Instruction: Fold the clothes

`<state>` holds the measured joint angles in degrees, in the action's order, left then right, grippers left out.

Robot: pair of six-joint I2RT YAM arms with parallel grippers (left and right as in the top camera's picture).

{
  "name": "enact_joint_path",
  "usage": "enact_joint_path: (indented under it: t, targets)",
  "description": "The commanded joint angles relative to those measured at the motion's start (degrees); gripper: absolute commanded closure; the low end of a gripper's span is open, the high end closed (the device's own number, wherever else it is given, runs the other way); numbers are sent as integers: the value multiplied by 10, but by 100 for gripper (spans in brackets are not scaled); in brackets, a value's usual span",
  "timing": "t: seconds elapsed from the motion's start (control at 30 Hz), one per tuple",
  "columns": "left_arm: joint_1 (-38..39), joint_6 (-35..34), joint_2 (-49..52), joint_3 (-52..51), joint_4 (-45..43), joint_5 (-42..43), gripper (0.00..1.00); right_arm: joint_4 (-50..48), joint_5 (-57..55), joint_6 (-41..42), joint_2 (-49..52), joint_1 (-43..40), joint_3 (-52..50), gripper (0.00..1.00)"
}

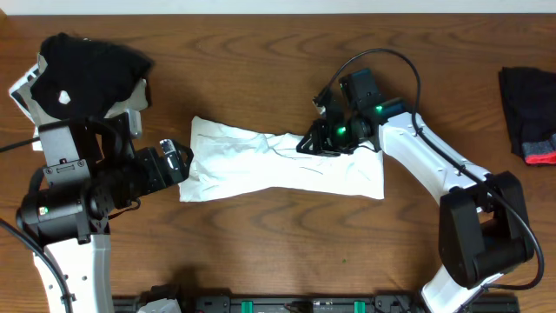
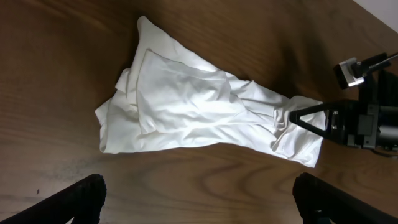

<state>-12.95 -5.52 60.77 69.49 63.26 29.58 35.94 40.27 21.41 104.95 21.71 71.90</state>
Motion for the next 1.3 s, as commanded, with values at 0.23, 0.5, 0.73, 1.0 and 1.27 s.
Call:
enact_joint_path:
  t: [0.23,0.5,0.73,1.0,1.27]
  targets:
    - [2,8,2,-3,5,-2,2,33,-30,-2,-16,-18,0,92]
    - [2,8,2,-3,5,-2,2,145,-209,-6,-68,-73,1,65]
    - [2,8,2,-3,5,-3,2,207,-284,-45,-75,-74,1,56]
    - [2,8,2,-3,5,-2,2,197,-321,-45,-73,-74,-5,47]
    - [2,8,2,-3,5,-2,2,105,-280,-43,-71,-65,-56,47]
